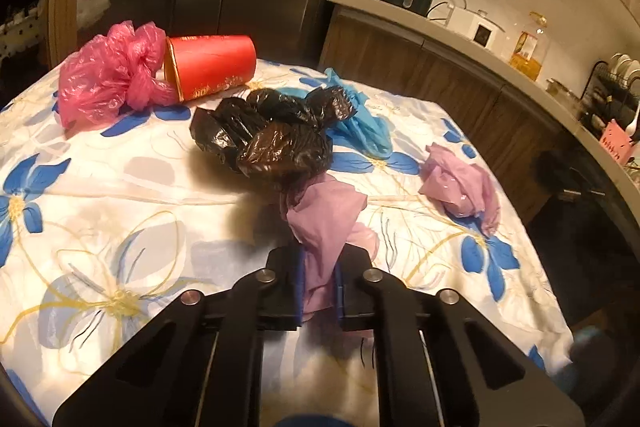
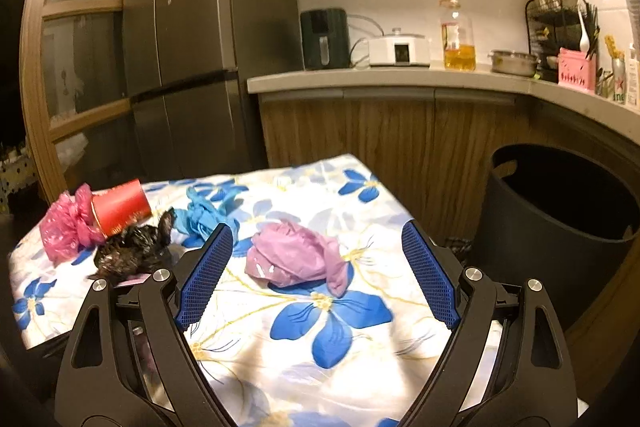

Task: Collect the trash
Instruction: 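Reach the left gripper to the pink glove and close on it, then lift the pink glove with the left gripper while right grasps the lilac glove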

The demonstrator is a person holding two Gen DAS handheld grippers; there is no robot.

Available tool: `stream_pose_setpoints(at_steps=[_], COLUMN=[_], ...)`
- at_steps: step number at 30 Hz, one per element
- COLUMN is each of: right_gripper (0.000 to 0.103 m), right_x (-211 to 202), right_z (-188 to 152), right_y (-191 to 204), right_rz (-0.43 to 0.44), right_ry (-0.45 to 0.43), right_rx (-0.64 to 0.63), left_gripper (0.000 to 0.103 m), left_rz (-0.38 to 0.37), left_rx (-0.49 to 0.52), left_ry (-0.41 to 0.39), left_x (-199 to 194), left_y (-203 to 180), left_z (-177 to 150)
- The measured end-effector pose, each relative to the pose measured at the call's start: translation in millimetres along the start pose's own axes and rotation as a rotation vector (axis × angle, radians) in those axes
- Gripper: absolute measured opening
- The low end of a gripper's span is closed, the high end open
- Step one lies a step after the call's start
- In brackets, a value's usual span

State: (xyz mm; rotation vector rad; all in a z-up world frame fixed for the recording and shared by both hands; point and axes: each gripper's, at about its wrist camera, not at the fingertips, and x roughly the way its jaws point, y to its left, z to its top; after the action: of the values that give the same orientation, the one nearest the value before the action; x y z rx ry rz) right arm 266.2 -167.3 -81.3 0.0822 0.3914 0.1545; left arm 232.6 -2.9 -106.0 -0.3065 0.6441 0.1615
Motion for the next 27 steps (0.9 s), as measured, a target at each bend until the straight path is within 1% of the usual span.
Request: stream_pose_setpoints(at_steps=[4,8,9,11,12,14,15,18,20,21,23,26,27], right_gripper=[0.081,0.072,0.072,0.065,0.064,0.056,0.054,0.044,0.034,0.032,0.022,0.011,0.010], right_x=[21.4,46.1,50.7,62.1,68.4,79.3,83.4,90.4,93.2,93.7,94.6,92.1,90.3], right_z=[2.8,2.6,1.7,-0.5,-2.2,-6.1,-7.2,-11.0,-12.2,-12.3,-12.6,-11.1,-10.3], right_y=[5.7,15.0,16.3,19.1,20.4,21.5,21.8,23.0,23.7,24.0,24.2,23.7,23.3], right_rz=[0.001,-0.026,-0.029,-0.037,-0.038,-0.041,-0.041,-0.037,-0.033,-0.033,-0.032,-0.028,-0.022], right_ry=[0.034,0.083,0.094,0.127,0.147,0.186,0.202,0.234,0.245,0.248,0.254,0.251,0.244], right_rx=[0.011,0.006,0.004,-0.004,-0.008,-0.014,-0.016,-0.019,-0.024,-0.026,-0.028,-0.024,-0.023], left_gripper=[0.009,0.009,0.009,0.009,0.009,0.009,0.009,0.009,0.009,0.009,0.009,0.009,0.009], left_rz=[-0.017,-0.033,-0.036,-0.037,-0.036,-0.036,-0.035,-0.038,-0.037,-0.036,-0.033,-0.025,-0.022], left_rx=[0.010,0.011,0.011,0.014,0.015,0.018,0.017,0.008,0.004,0.001,-0.001,-0.006,-0.006], left_ry=[-0.076,-0.161,-0.174,-0.202,-0.210,-0.219,-0.221,-0.211,-0.203,-0.200,-0.199,-0.200,-0.200], left_x=[-29.7,-56.5,-60.3,-67.7,-69.6,-71.6,-71.7,-70.0,-68.2,-67.4,-67.5,-68.7,-69.5], left_y=[5.6,13.3,14.4,16.8,16.9,19.5,20.9,25.5,28.1,28.7,29.4,29.7,29.8], left_z=[0.5,10.0,12.4,15.6,17.2,19.4,20.4,21.6,21.3,21.5,21.4,22.2,22.1])
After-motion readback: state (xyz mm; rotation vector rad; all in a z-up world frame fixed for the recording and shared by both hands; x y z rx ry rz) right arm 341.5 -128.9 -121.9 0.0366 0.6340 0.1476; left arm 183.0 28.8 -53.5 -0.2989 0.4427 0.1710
